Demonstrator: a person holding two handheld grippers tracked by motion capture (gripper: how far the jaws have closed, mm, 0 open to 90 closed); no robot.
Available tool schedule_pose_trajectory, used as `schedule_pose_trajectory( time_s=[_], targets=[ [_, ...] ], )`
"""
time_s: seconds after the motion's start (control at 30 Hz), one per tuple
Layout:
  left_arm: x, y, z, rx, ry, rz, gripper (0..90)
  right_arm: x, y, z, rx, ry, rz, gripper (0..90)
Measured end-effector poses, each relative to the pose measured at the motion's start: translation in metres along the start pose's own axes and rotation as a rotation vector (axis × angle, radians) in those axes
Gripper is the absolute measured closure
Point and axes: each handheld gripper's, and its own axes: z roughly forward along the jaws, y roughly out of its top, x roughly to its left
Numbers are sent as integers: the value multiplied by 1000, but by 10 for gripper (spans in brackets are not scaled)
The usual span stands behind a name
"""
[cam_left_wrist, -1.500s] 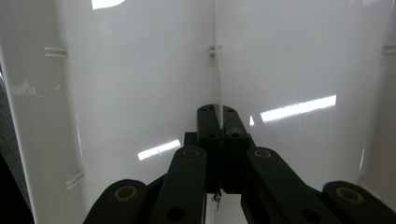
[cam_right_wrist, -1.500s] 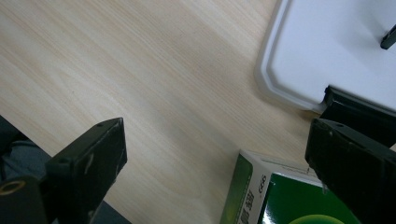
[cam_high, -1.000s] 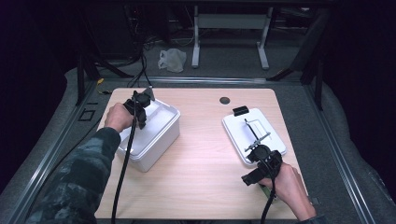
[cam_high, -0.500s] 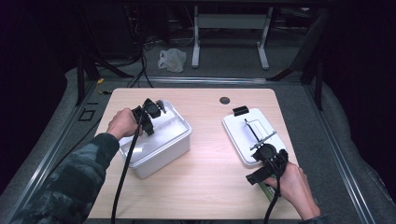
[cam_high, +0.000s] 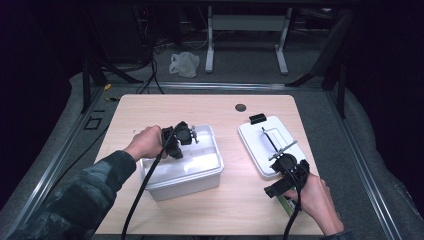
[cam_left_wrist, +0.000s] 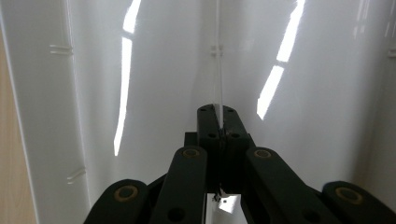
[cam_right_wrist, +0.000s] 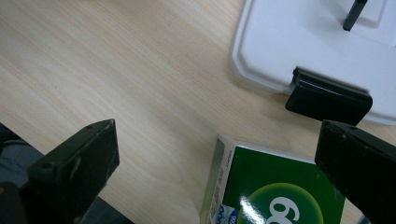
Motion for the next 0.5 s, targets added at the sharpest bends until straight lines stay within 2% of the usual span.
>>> schedule_pose_trajectory(
  time_s=[0.03, 0.07, 0.1, 0.27, 0.3, 0.37, 0.47, 0.5],
  targets=[
    [0, 0, 0, 0, 0, 0, 893, 0, 0, 0, 1, 0, -1, 0],
    [-9, 7, 0, -2, -6, 33, 893, 0, 0, 0, 1, 1, -4, 0],
    [-9, 7, 0, -2, -6, 33, 893, 0, 0, 0, 1, 1, -4, 0],
    [-32, 26, 0, -18, -1, 125, 893, 0, -1, 1, 1, -8, -16, 0],
    [-32, 26, 0, -18, -1, 125, 893, 0, -1, 1, 1, -8, -16, 0],
    [-41, 34, 0, -23, -10, 164, 893, -1, -1, 1, 3, -4, -16, 0],
    [-49, 42, 0, -29, -11, 198, 892, -2, -1, 0, 3, 1, -14, 0],
    [-49, 42, 0, -29, -11, 198, 892, -2, -1, 0, 2, -1, -12, 0]
  ],
)
